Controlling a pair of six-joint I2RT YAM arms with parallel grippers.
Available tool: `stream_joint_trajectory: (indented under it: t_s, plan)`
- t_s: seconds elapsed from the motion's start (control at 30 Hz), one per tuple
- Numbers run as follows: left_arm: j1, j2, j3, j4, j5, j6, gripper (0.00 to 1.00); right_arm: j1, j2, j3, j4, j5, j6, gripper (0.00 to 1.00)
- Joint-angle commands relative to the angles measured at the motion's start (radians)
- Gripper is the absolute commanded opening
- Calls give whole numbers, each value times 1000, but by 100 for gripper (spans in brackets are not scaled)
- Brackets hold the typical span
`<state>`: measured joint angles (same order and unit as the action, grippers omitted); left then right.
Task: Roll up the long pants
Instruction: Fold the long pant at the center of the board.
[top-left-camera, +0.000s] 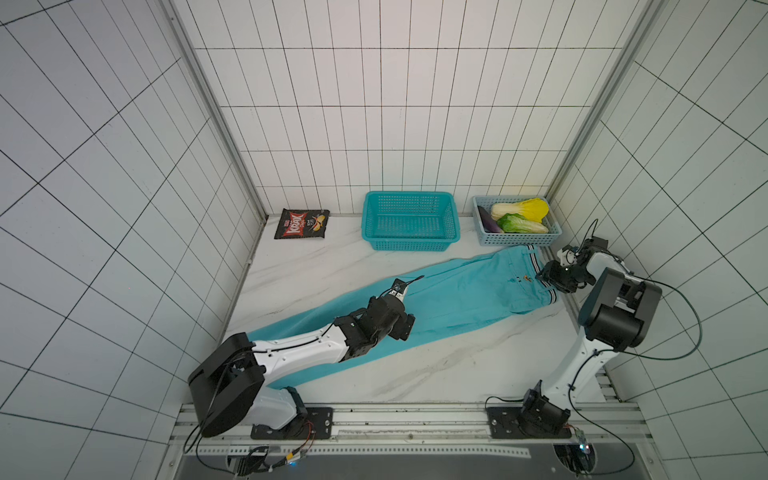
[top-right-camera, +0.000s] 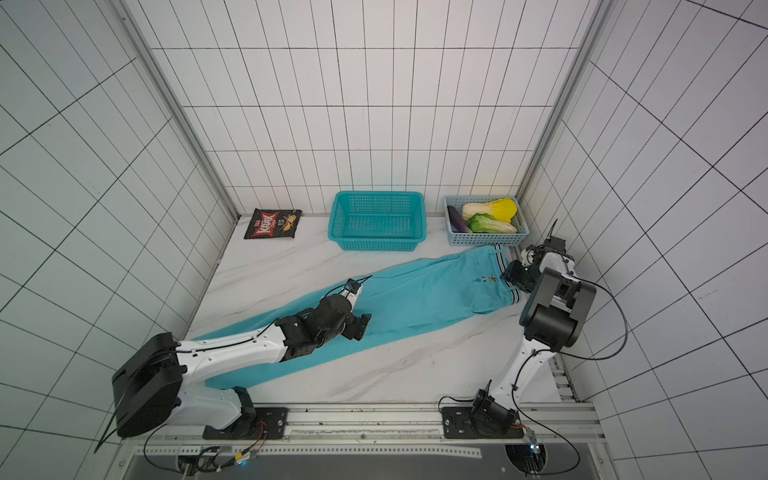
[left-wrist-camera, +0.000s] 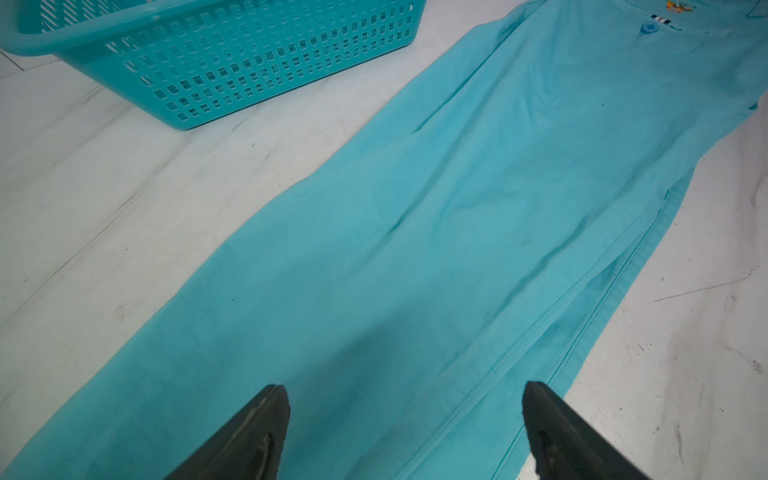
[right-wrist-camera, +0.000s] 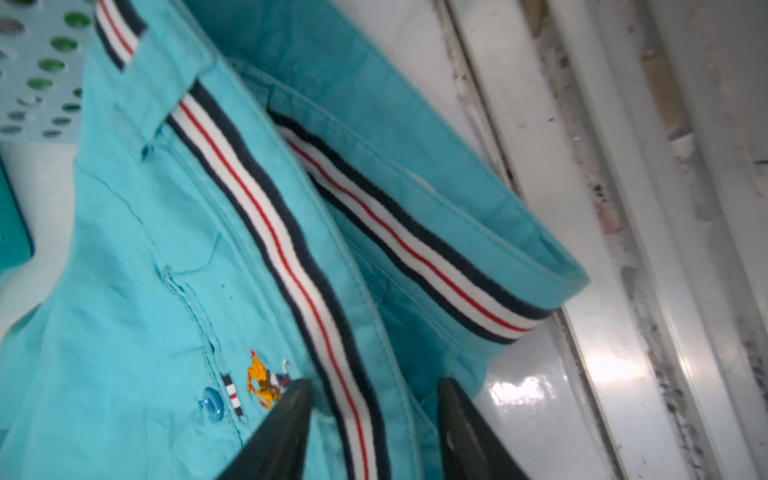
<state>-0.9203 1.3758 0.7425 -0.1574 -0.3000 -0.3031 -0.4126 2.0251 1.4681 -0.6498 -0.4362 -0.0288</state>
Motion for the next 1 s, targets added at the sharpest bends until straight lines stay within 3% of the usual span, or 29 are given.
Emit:
stream_joint_trajectory:
  t_s: [0.0,0.03,0.1,0.3,0.53,0.73,0.97]
  plan:
    - [150,6,11,-133,76,-229,71,44,31,67,-78,-39,-69,19]
    - [194,18,9,-152,115,-285,65,56,31,69,-78,-28,-77,12]
    - [279,45,0,-177,177,-394,64,83,16,65,-78,7,-76,1]
    - [370,80,-53,-186,184,-532,57,184,-67,56,-36,119,-108,0]
    - [371,137,-53,-157,226,-512,57,167,-174,126,22,118,-140,0]
    - [372,16,-71,-191,174,-451,61,62,-107,309,-78,99,-150,0]
    - [385,-74,-88,-283,134,-400,63,-9,25,345,-88,103,-178,0]
